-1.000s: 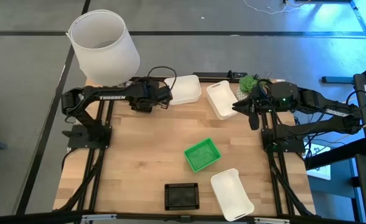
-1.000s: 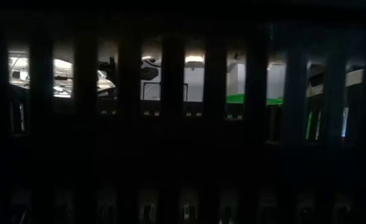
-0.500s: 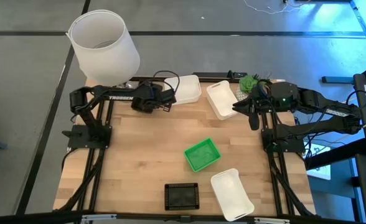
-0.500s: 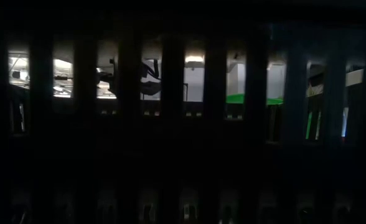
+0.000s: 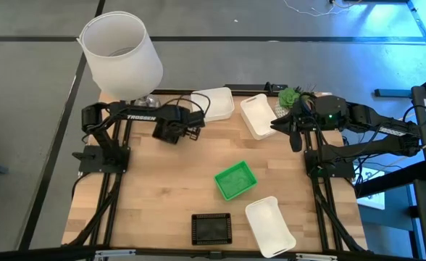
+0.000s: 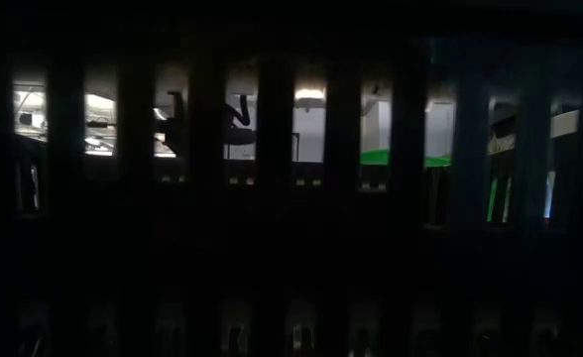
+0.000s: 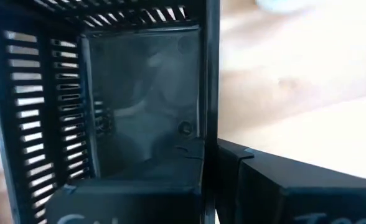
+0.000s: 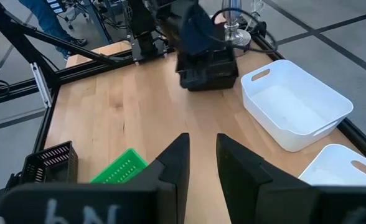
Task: Stack baskets by color
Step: Stack the middle black bin on the top black bin, then stack the bottom black bin on the top black bins
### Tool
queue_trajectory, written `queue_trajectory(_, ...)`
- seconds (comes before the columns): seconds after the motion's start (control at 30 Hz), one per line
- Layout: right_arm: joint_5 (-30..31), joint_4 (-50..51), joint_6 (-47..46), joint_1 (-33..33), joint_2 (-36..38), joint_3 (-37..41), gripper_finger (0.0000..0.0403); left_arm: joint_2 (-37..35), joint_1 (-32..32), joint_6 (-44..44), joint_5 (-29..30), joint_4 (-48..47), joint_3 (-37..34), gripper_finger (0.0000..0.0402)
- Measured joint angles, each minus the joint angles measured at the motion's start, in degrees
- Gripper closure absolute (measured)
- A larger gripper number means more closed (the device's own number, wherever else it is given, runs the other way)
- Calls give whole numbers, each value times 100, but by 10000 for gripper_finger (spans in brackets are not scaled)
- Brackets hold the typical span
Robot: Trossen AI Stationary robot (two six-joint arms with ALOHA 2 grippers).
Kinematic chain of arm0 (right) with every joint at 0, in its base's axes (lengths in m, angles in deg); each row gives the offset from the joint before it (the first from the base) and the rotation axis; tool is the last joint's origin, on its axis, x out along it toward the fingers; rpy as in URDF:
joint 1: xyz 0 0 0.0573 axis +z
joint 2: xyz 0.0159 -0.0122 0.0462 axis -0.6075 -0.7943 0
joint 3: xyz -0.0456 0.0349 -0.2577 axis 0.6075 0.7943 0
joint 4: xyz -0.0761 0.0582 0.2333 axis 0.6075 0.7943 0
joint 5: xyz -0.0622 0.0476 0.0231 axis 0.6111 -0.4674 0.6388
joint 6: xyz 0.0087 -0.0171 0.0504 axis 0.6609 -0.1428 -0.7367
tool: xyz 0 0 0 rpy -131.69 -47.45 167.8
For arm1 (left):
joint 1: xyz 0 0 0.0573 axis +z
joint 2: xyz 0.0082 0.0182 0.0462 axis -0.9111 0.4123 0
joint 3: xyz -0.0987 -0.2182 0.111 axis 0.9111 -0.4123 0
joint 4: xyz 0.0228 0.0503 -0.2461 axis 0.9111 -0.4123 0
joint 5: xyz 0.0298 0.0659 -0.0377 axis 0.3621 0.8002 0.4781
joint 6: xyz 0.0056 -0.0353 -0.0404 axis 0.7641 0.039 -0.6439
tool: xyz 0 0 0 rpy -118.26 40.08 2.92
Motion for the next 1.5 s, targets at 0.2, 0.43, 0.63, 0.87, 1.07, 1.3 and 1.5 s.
queue_trajectory(0.2, -2, 0, 21, 0, 0, 2, 324, 0, -148, -161, -242, -222, 0, 400)
queue_trajectory(0.43, -4, 0, 35, 0, 0, 2, 324, -2, -111, -125, -502, -219, 0, 371)
queue_trajectory(0.63, -11, 0, 42, 0, 0, 2, 324, -2, -100, -127, -418, -217, 0, 332)
queue_trajectory(0.87, -148, 0, 245, -2, 0, 2, 324, -195, -252, -125, -355, -304, 189, 325)
queue_trajectory(1.07, -686, 24, 611, 0, -36, -120, 324, -495, -749, 24, 271, -943, 975, 325)
queue_trajectory(1.3, -1131, 456, 1193, 20, -572, -1285, 333, -955, -1976, 332, 1075, -1001, 2039, 324)
queue_trajectory(1.5, -1115, 1744, 1577, 515, -1592, -2849, 355, -1363, -2990, 354, 1404, -1221, 2404, 324)
